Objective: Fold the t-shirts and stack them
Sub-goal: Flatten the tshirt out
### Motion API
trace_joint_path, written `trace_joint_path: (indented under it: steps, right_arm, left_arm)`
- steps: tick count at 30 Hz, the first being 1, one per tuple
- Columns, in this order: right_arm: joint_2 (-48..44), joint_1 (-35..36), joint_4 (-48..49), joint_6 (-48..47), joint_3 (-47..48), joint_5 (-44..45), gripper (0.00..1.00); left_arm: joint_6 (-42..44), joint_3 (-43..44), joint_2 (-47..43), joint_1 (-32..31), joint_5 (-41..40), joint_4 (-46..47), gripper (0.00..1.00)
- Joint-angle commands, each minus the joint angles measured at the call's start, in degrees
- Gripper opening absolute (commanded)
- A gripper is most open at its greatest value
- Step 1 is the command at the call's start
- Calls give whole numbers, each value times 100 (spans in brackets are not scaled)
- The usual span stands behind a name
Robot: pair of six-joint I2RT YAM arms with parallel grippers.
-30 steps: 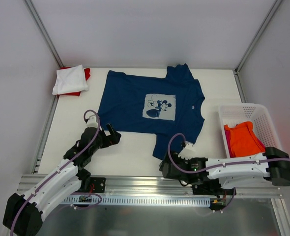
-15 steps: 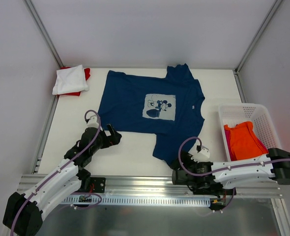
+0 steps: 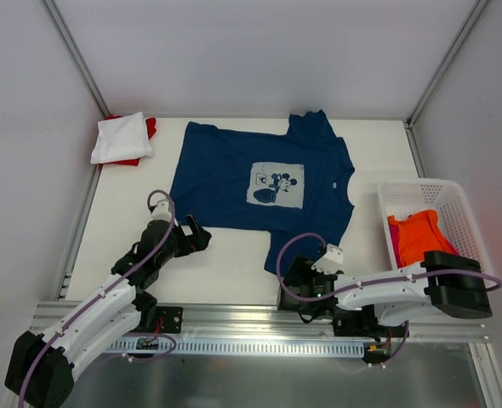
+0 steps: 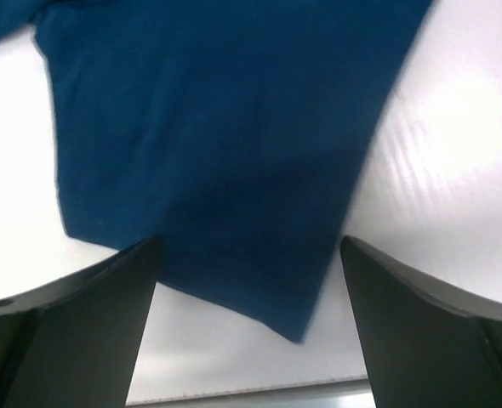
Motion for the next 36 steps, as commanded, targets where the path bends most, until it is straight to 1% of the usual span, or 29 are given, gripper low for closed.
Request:
trace_joint_path:
  steps: [1,3,4,9,11,12,13,14,15,17,18,21,24,29,31,33,34,35,36]
  right_arm:
    - [748,-196,1969,-409,-350,-1179,91]
    - [1107,-223,2103,-445,-263,-1294,90]
    - [1170,-223,2103,-462,-175,-1329,88]
    - [1224,-223,2235,-480,-209,-1356,81]
    - [1180,-223,2218,-428,-279,-1365,71]
    - [1162,-223,2235,-410,-306,-1382,61]
    - [1136,-215,2227,-392,-323,-1400,54]
    - [1136,-215,2218,-366,-358,-1400,43]
    - [1136,-206,2200,-314,-368,-1435,27]
    - [1136,-171,2043,-217,-368,-1444,3]
    - [1127,-92,1964,-112,-350,-1426,1]
    - [1066,83,1384,82,-131,-1286,0]
    - [952,233,586,249,89,-1093,0]
    - [618,269,381,337,-51,-961,1]
    - [460,286,128,390,-78,-943,0]
    - [328,348,-119,495,-78,-882,0]
    - [266,391,-468,574,-51,-847,0]
    - [205,470,-672,740,-25,-768,0]
    - [143,497,-848,829,-7,-732,1]
  left_arm:
    - [111,-31,-51,4,53,178,99]
    - [129,-57,-103,5,44,169,99]
    - [120,-75,-121,13,36,160,99]
    - [94,-101,-95,13,44,169,99]
    - [94,-101,-95,5,36,169,99]
    - [94,-101,-95,13,27,178,99]
    - [94,-101,-95,13,27,178,99]
    - [94,-101,-86,13,18,187,99]
    - [94,-101,-86,13,27,187,99]
    - [94,-101,-60,13,27,196,99]
    - [94,-93,-51,13,9,204,99]
    - [102,-84,-42,13,9,195,99]
    - [102,-57,2,13,-8,195,99]
    - [111,4,124,13,-70,204,99]
    - [85,66,151,13,-262,204,99]
    - [-108,257,221,13,-490,-84,99]
    - [-230,372,265,13,-866,-321,99]
    - [-475,495,361,13,-1096,-880,99]
    - [-617,670,362,13,-1350,-1129,99]
